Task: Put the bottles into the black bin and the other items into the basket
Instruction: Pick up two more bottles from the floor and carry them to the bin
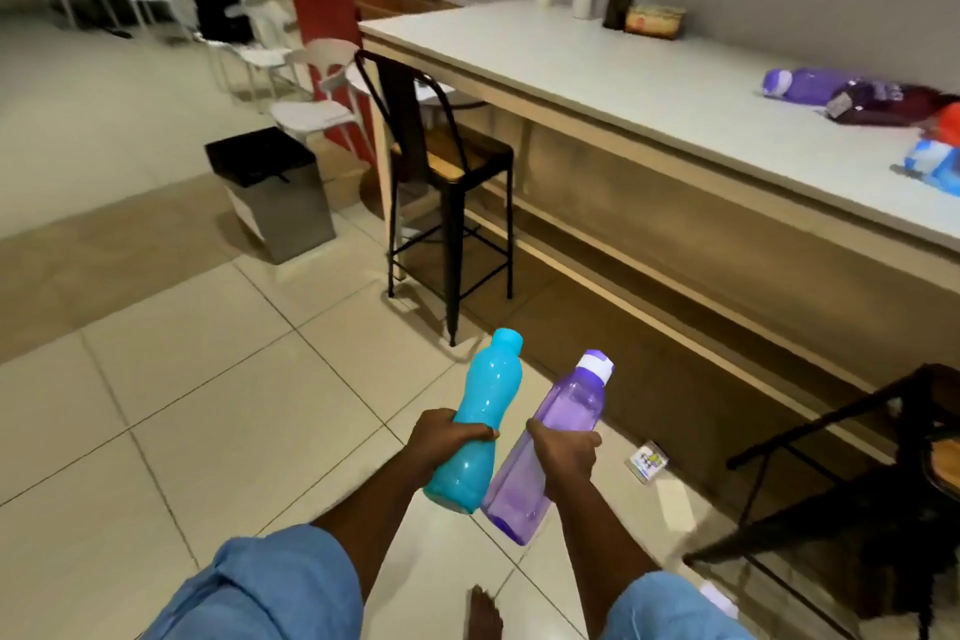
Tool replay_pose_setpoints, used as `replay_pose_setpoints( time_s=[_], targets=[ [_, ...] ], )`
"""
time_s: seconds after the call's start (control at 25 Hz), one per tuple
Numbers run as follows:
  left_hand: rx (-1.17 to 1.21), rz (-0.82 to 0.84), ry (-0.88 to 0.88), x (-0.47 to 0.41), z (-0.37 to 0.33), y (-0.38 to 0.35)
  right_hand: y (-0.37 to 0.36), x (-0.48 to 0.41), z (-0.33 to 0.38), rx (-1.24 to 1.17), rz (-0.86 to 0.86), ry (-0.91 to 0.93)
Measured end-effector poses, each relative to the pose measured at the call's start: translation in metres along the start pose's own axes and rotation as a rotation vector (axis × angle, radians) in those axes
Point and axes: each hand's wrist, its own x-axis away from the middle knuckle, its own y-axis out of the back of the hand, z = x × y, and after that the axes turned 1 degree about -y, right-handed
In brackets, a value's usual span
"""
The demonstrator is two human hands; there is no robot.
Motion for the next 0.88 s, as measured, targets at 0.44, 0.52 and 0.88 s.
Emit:
replay_pose_setpoints(
  time_s=[0.44, 0.52, 0.88],
  targets=[
    [0.149, -0.388, 0.036, -0.071, -0.03, 0.151, -0.186, -0.019, 0.123, 0.134, 0.478, 0.051],
    [0.206, -0.443, 0.034, -0.083, -0.04, 0.18, -0.222, -0.016, 0.145, 0.168, 0.526, 0.075],
    [0.331, -0.566, 0.033, -0.168, -0.04, 0.344, -0.411, -0.012, 0.212, 0.275, 0.643, 0.151]
  ],
)
